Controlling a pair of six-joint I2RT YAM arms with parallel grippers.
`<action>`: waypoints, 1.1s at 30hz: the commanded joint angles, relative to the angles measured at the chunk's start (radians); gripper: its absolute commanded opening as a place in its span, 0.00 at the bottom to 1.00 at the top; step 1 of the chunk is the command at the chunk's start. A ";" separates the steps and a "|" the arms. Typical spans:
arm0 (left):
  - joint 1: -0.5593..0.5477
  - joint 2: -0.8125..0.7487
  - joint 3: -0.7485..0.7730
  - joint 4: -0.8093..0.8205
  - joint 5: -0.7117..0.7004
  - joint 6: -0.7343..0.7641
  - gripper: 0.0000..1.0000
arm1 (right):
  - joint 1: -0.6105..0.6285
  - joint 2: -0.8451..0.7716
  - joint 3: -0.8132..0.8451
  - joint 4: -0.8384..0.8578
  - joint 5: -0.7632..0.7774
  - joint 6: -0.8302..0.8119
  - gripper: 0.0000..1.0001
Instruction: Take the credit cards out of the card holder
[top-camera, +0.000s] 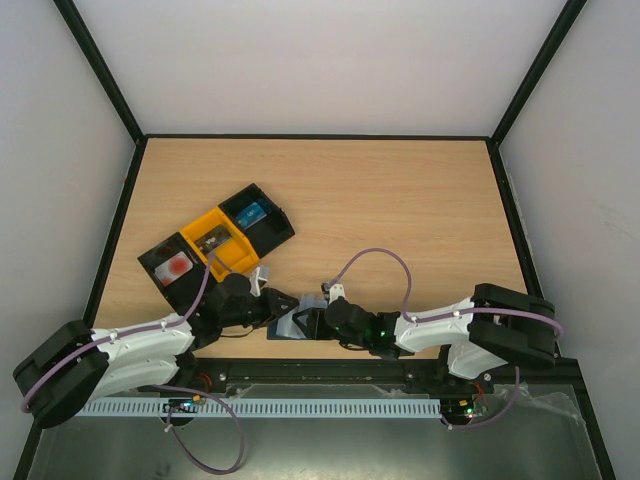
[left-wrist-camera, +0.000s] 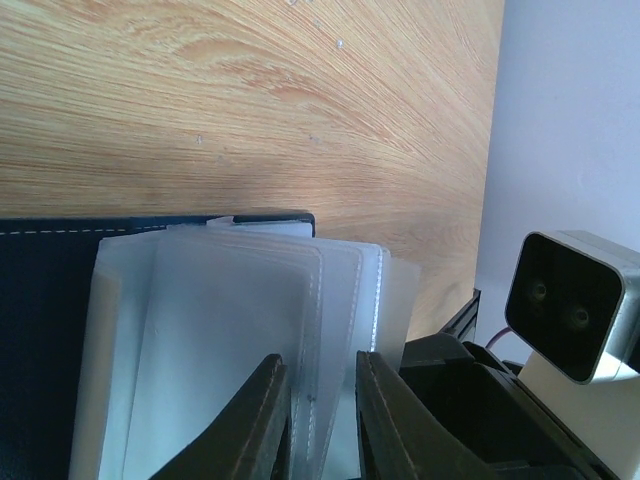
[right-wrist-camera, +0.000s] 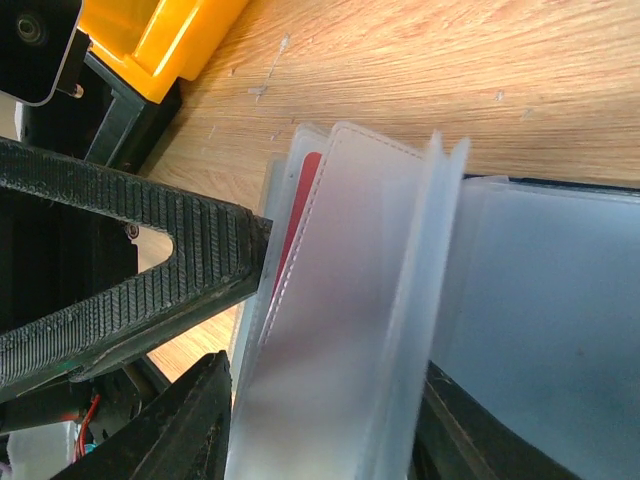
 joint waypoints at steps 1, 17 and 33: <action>-0.006 0.003 0.018 0.008 -0.005 -0.001 0.21 | 0.005 -0.004 -0.003 -0.016 0.038 -0.004 0.44; -0.006 -0.055 0.030 -0.135 -0.076 0.038 0.21 | 0.006 -0.013 -0.006 -0.031 0.048 -0.007 0.45; -0.006 -0.057 0.024 -0.127 -0.076 0.041 0.22 | 0.006 -0.013 -0.030 0.018 0.035 0.008 0.39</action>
